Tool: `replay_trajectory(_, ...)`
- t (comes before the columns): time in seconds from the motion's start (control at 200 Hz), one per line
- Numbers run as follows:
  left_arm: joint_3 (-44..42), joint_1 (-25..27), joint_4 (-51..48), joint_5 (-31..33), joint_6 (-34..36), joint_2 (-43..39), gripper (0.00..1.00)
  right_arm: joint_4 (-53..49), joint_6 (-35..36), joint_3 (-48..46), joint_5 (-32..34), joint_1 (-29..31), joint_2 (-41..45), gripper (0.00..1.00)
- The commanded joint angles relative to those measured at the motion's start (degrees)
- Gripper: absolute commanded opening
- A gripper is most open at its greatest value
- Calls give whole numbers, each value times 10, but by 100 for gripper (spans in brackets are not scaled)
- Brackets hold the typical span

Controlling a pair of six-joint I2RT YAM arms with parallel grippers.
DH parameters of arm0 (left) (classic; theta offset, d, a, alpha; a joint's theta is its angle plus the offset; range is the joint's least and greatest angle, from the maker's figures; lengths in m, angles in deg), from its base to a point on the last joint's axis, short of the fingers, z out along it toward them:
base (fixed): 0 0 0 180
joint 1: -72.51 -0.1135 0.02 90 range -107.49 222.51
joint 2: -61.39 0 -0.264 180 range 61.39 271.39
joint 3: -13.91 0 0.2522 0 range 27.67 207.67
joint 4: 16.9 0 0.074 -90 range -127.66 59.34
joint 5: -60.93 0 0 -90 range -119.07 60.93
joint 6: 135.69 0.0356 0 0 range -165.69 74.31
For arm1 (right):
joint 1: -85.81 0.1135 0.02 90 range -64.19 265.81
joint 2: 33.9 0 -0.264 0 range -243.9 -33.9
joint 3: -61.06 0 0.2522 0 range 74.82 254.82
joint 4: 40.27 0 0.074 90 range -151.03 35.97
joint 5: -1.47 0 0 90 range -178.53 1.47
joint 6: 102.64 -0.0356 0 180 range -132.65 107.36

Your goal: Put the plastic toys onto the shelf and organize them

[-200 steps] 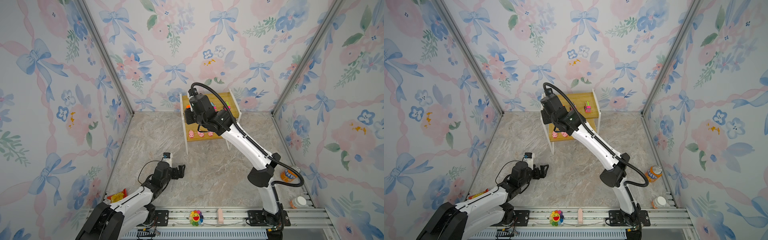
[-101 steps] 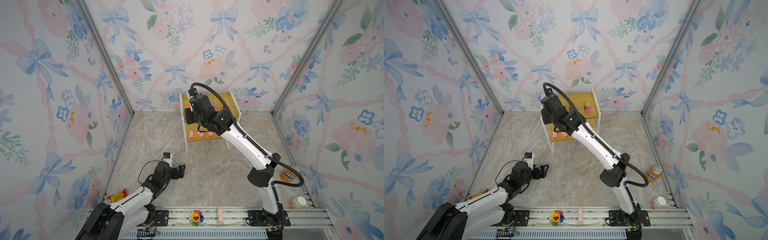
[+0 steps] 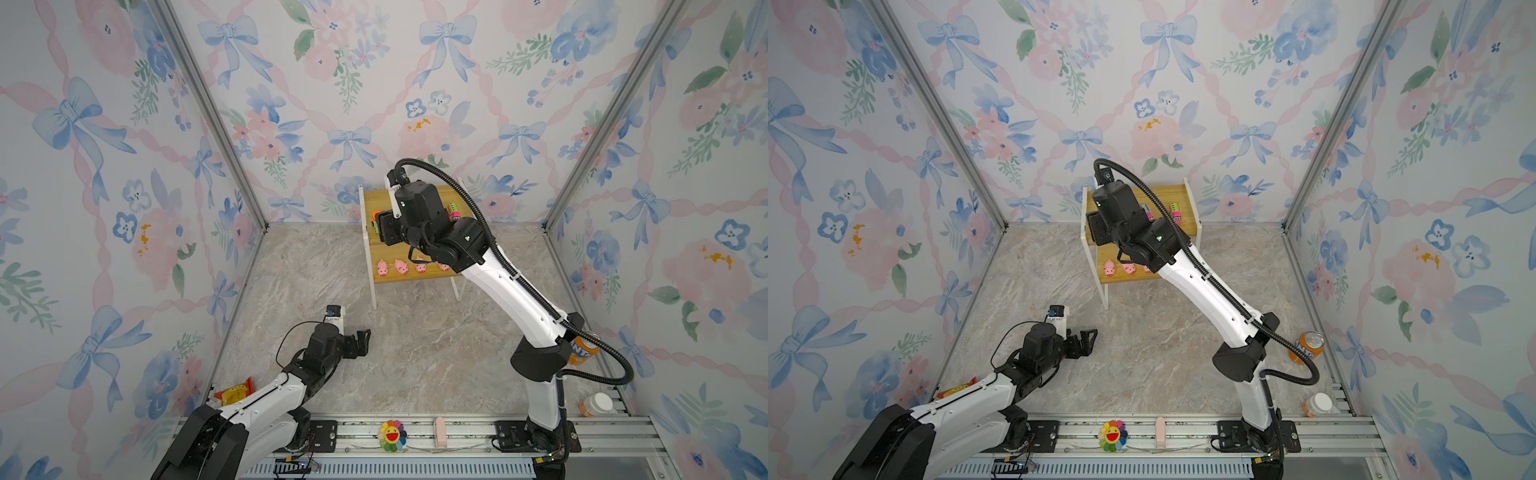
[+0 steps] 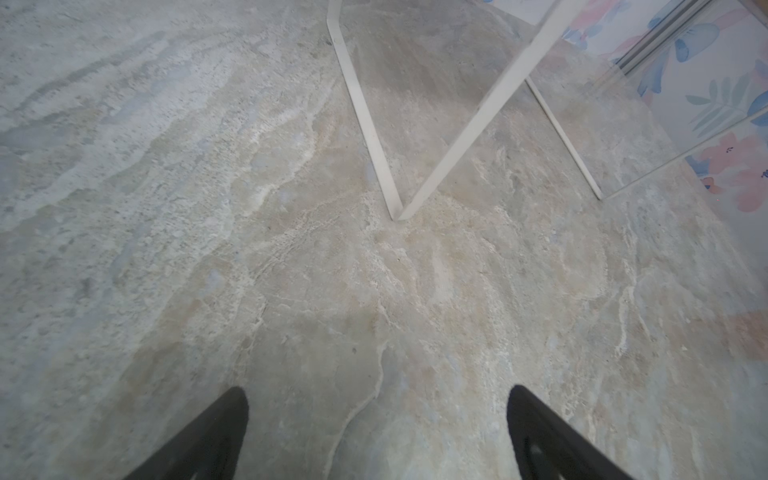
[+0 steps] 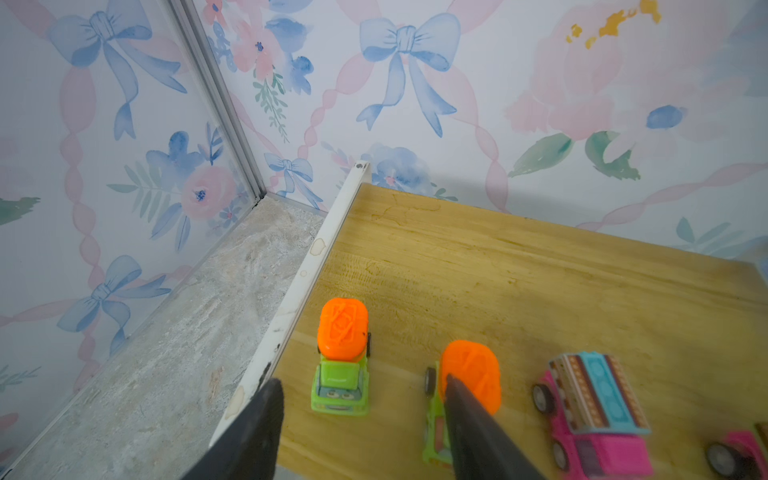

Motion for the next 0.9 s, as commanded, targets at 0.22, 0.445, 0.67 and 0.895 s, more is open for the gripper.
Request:
replay_trajectory(0.22, 55, -2, -45, -5, 44, -40, 98, 90, 146, -381, 40, -22, 305, 71)
replay_trajectory(0.445, 130, -13, -92, 83, 181, -85, 98, 321, 53, -874, -101, -288, 660, 74)
replay_trajectory(0.67, 52, -154, 122, 23, 224, -82, 98, 348, 43, -1040, -191, -435, 733, 76)
replay_trajectory(0.895, 35, -224, 228, -13, 240, 5, 98, 449, 88, -1127, -185, -460, 730, 78)
